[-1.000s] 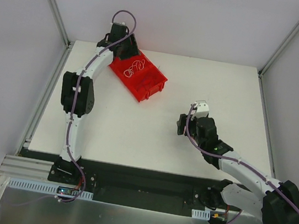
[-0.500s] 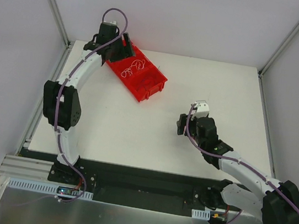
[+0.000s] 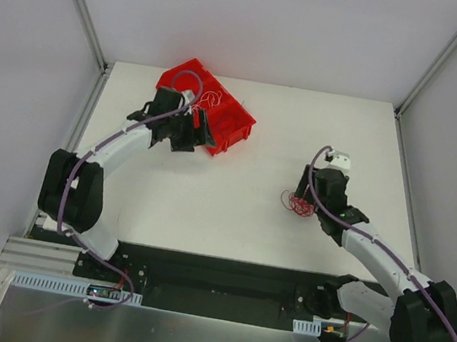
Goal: Untangle the cables
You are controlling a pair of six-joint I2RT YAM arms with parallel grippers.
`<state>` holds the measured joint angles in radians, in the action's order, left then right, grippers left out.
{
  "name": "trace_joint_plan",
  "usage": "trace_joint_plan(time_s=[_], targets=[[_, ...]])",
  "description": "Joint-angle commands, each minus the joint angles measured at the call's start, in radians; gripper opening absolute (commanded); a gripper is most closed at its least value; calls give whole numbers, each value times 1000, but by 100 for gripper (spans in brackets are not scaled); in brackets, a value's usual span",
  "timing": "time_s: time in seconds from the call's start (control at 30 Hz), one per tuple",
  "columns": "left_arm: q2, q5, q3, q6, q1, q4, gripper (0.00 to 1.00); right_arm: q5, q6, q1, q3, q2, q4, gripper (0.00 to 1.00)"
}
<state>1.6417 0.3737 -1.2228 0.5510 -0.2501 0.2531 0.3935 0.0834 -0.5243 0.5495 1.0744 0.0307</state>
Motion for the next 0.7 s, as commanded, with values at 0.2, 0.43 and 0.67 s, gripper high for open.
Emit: trace_joint_plan(time_s=[0.2, 0.43, 0.67], targets=[[-298, 131, 387, 82, -287, -219, 78, -283, 73, 214, 47, 97, -58, 63], [-379, 99, 474, 124, -347, -250, 75, -508, 67, 196, 109, 308, -35, 23], [-468, 71, 525, 119, -348, -250, 70, -706, 65, -74, 152, 202, 11, 28]])
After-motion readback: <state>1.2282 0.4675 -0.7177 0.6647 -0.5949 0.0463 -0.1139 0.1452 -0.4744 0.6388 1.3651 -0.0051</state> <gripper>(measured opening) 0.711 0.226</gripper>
